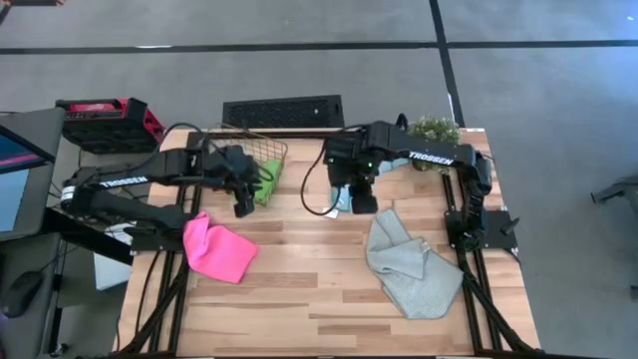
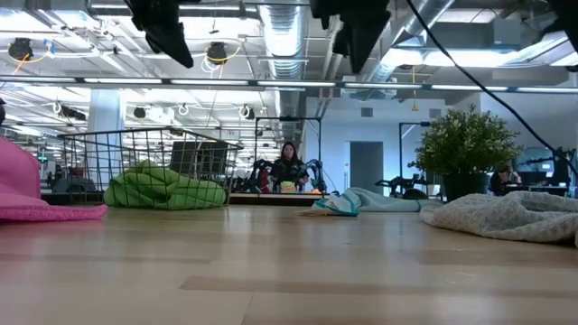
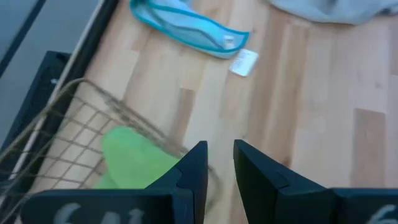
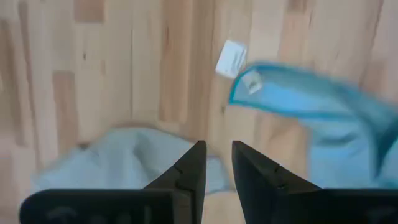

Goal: Fold microfiber towels
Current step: Fold the gray microfiber cloth

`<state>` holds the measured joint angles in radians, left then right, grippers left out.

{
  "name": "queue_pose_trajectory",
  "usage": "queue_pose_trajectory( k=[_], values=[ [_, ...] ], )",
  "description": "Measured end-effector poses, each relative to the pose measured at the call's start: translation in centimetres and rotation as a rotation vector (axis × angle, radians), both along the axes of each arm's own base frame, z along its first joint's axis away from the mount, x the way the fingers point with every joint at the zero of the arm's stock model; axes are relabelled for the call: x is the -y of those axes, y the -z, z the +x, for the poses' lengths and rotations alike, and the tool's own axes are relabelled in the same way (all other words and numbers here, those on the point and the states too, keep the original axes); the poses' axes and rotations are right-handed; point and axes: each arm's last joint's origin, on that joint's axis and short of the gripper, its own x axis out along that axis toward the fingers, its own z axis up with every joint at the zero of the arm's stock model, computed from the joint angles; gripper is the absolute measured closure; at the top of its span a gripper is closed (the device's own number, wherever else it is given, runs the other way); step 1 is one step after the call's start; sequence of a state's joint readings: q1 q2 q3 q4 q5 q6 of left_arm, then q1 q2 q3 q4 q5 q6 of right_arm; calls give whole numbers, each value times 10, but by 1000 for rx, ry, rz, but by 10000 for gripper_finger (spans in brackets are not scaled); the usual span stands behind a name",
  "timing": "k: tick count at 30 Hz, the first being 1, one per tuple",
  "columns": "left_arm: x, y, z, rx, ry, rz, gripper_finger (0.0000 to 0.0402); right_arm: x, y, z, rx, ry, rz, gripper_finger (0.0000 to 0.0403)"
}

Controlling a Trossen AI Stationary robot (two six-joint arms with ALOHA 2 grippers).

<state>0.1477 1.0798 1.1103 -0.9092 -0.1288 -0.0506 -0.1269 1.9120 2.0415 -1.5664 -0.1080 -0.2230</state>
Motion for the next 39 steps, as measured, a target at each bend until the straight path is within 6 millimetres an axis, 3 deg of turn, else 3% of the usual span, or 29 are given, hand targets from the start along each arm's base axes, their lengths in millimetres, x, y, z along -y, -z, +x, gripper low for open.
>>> queue_pose_trajectory(
  k=[7,16,22,29,39],
  values=[
    [23,0,2,12,26,19,331,-17,28,-25,-181,292,59,303],
    [39,-5,11,108,49,-11,331,-52,61,-81,-420,617,125,303],
    [40,-8,25,202,43,-23,331,-67,86,-112,-462,682,101,303],
    [41,-7,41,267,46,-24,331,-56,125,-139,-538,748,108,303],
    [42,-1,54,286,0,-73,331,-27,171,-152,-562,790,290,303]
  ],
)
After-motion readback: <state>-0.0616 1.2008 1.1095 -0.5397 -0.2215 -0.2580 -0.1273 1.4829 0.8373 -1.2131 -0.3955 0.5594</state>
